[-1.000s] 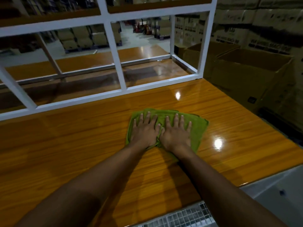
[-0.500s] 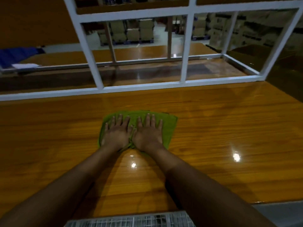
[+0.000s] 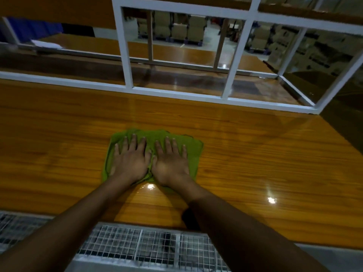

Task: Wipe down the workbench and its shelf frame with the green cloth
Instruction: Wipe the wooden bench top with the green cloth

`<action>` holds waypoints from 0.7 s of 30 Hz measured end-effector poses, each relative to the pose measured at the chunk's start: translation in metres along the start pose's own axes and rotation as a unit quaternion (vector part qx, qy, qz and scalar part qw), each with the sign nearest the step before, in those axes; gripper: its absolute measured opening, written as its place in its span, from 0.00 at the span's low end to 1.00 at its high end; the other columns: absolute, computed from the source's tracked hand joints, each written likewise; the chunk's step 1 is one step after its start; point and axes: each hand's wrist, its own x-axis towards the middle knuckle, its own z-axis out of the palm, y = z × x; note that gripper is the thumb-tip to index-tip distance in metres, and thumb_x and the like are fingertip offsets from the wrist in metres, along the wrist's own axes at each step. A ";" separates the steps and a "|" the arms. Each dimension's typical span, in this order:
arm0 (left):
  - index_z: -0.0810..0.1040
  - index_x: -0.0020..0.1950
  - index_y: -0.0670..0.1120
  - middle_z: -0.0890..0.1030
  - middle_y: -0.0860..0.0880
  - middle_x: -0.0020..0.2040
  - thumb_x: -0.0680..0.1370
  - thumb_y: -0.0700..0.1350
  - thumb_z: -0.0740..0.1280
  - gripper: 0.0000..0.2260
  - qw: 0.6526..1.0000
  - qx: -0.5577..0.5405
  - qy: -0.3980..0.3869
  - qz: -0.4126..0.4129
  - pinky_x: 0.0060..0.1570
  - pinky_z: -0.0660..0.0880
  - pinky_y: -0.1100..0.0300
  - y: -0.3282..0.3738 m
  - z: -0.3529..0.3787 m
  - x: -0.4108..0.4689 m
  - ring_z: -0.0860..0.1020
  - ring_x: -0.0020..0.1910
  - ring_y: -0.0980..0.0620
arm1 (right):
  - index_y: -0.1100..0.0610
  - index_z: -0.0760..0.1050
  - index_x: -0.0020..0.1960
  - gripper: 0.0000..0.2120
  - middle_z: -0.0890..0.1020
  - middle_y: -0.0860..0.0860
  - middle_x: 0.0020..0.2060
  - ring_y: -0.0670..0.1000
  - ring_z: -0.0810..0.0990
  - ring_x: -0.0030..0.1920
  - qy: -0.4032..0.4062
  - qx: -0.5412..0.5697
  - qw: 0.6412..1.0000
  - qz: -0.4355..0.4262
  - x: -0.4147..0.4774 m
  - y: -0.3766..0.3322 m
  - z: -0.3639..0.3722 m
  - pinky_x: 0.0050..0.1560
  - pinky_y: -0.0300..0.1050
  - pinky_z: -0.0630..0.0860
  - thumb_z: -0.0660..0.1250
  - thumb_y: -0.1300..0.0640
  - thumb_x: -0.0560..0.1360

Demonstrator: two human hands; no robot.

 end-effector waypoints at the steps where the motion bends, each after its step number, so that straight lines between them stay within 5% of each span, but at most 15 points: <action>1: 0.47 0.80 0.51 0.47 0.45 0.80 0.83 0.59 0.44 0.27 1.000 0.002 0.004 0.000 0.75 0.45 0.41 0.005 0.001 -0.006 0.47 0.79 0.42 | 0.50 0.45 0.81 0.28 0.44 0.55 0.80 0.56 0.39 0.79 0.004 0.000 1.000 -0.009 -0.006 0.005 0.000 0.75 0.63 0.37 0.42 0.43 0.82; 9: 0.45 0.80 0.49 0.45 0.44 0.80 0.82 0.59 0.45 0.29 1.000 0.005 0.000 -0.010 0.75 0.45 0.40 0.079 0.011 -0.026 0.45 0.78 0.40 | 0.48 0.46 0.81 0.29 0.44 0.54 0.80 0.55 0.40 0.79 0.011 0.009 0.999 -0.030 -0.036 0.075 -0.011 0.75 0.63 0.39 0.39 0.43 0.80; 21: 0.47 0.80 0.50 0.45 0.43 0.80 0.82 0.60 0.43 0.28 0.993 -0.011 -0.024 0.111 0.74 0.44 0.38 0.293 0.019 0.027 0.44 0.78 0.39 | 0.46 0.48 0.80 0.27 0.47 0.53 0.80 0.53 0.43 0.79 0.052 -0.001 0.993 0.107 -0.053 0.277 -0.049 0.76 0.62 0.41 0.44 0.43 0.82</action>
